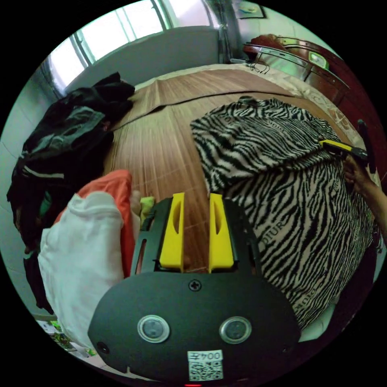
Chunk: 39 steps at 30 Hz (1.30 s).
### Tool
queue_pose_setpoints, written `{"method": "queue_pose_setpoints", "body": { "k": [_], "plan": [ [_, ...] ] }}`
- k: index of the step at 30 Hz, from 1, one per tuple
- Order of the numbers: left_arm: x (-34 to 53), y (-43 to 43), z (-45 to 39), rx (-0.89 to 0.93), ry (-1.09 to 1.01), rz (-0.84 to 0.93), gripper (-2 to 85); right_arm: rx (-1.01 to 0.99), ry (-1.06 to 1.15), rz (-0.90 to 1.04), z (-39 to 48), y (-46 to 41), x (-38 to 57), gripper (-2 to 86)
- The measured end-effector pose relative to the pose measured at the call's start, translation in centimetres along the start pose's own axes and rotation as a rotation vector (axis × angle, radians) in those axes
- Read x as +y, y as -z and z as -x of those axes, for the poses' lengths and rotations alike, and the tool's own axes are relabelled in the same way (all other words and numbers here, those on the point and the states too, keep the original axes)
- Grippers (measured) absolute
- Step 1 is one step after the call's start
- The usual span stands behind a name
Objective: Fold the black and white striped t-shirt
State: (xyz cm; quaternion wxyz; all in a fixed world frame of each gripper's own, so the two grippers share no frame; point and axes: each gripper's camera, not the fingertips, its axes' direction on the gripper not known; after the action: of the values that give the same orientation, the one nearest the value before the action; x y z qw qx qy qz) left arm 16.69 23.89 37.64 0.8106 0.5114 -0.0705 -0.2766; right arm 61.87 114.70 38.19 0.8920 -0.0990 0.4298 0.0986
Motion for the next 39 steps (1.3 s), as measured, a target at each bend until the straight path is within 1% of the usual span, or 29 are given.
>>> {"method": "queue_pose_setpoints", "body": {
  "k": [1, 2, 3, 6, 8, 9, 10, 11, 14, 15, 17, 19, 21, 24, 25, 26, 28, 30, 31, 33, 36, 37, 39],
  "plan": [
    [0.2, 0.3, 0.7, 0.017, 0.021, -0.001, 8.8, -0.008, -0.004, 0.000, -0.1, -0.2, 0.1, 4.5],
    [0.3, 0.9, 1.7, -0.009, 0.052, 0.007, 8.4, -0.019, -0.009, 0.000, -0.3, -0.3, 0.2, 4.5],
    [0.4, 1.9, 2.0, -0.032, 0.041, -0.013, 7.5, -0.024, -0.011, 0.001, -0.4, -0.4, 0.3, 4.5],
    [-0.5, 3.5, 2.2, 0.024, 0.034, -0.032, 4.9, -0.023, -0.010, 0.001, -0.4, -0.8, 0.5, 4.5],
    [-1.1, 5.2, 1.2, 0.053, 0.005, -0.096, 3.4, -0.005, -0.002, 0.002, -0.1, -1.2, 0.7, 4.5],
    [-1.5, 6.3, -0.1, 0.075, -0.030, -0.148, 2.7, -0.002, 0.000, 0.002, 0.0, -1.3, 0.7, 4.5],
    [-1.9, 6.7, -1.9, 0.089, -0.092, -0.164, 2.1, 0.003, 0.001, 0.002, 0.0, -1.5, 0.8, 4.5],
    [-2.2, 6.5, -2.8, 0.081, -0.125, -0.151, 1.9, 0.003, 0.001, 0.001, 0.0, -1.8, 0.9, 4.5],
    [-3.1, 2.3, -6.0, 0.005, -0.230, 0.090, 1.2, -0.005, -0.002, 0.003, -0.1, -2.4, 1.1, 4.4],
    [-2.7, 3.0, -6.0, 0.000, -0.190, 0.051, 1.1, -0.007, -0.001, 0.003, -0.2, -2.5, 1.1, 4.4],
    [-2.1, 5.2, -5.4, 0.043, -0.122, 0.047, 0.9, -0.031, 0.008, 0.014, -0.7, -2.7, 0.8, 3.9],
    [-0.7, 9.1, -5.3, 0.063, -0.096, -0.004, 0.8, -0.012, 0.046, 0.025, -1.0, -1.9, 1.0, 2.4],
    [2.8, 14.6, -6.2, 0.092, -0.102, -0.043, 0.7, 0.037, 0.056, 0.021, -1.4, 0.0, 2.0, 0.9],
    [9.5, 18.9, -9.5, 0.130, -0.132, 0.001, 0.6, 0.021, 0.124, 0.043, -2.3, 4.6, 6.3, 0.1],
    [11.0, 19.4, -10.4, 0.133, -0.137, 0.017, 0.6, -0.019, 0.140, 0.098, -2.8, 6.1, 8.8, 0.3],
    [13.9, 20.0, -12.4, 0.134, -0.155, 0.044, 0.6, -0.053, 0.138, 0.149, -3.5, 7.4, 11.9, 0.6],
    [18.6, 20.5, -15.7, 0.108, -0.139, 0.089, 0.6, -0.097, 0.108, 0.191, -4.4, 9.0, 17.1, 0.9],
    [21.0, 20.6, -17.7, 0.098, -0.123, 0.108, 0.6, -0.111, 0.083, 0.229, -5.0, 9.9, 22.0, 1.1],
    [21.4, 20.7, -18.3, 0.079, -0.132, 0.114, 0.6, -0.098, 0.061, 0.245, -5.4, 10.1, 24.9, 0.9],
    [22.2, 21.3, -20.4, -0.050, -0.145, 0.098, 0.6, -0.078, 0.001, 0.247, -6.2, 10.0, 28.4, 0.1],
    [22.6, 20.2, -20.5, 0.009, -0.099, 0.126, 0.7, -0.102, -0.110, 0.232, -7.9, 9.3, 32.4, -0.6],
    [23.1, 19.5, -20.7, 0.003, -0.104, 0.146, 0.7, -0.081, -0.134, 0.211, -8.2, 9.0, 33.4, -0.6],
    [23.6, 20.2, -21.1, -0.021, -0.103, 0.120, 0.7, -0.038, -0.157, 0.171, -8.6, 8.5, 34.7, -0.7]
  ]
}}
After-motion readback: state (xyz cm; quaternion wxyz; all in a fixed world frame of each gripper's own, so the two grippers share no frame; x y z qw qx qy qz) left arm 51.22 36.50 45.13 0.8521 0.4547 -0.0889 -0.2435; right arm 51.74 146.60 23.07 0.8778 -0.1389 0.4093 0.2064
